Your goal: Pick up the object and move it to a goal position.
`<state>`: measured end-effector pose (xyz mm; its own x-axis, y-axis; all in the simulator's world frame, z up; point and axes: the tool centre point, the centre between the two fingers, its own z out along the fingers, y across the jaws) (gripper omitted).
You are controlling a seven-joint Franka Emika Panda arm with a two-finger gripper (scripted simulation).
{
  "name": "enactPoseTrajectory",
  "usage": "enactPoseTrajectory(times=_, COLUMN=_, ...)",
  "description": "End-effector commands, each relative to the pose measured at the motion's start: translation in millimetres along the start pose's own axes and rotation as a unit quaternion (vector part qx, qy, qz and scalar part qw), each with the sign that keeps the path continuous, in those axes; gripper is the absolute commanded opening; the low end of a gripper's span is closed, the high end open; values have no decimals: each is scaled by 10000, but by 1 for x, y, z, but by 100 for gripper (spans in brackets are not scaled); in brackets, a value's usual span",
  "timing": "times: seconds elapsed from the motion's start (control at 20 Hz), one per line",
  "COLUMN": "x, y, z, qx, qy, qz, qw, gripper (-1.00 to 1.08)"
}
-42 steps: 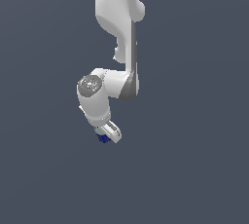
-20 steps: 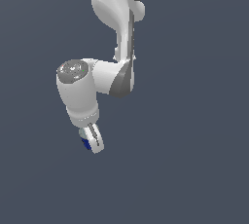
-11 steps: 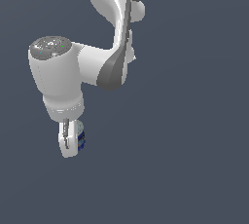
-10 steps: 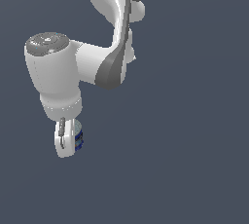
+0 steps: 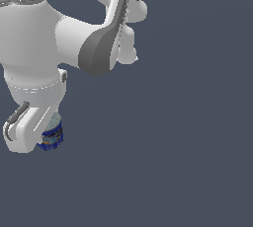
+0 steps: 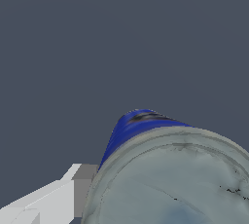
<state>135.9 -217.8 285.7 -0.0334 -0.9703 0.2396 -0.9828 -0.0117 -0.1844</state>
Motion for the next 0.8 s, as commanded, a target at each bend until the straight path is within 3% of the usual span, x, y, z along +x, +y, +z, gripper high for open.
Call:
enactPoseTrajectory(times=0.0, x=12, y=-3, z=-14, qx=42, qy=98, qz=258, qw=9996, gripper=-100)
enactPoseTrajectory(times=0.35, x=30, y=-4, z=-33, qx=70, qy=256, qz=681, qw=9973, gripper=-100)
enactPoseTrajectory(times=0.75, x=33, y=-3, z=-36, qx=69, qy=281, qz=743, qw=9968, gripper=-100)
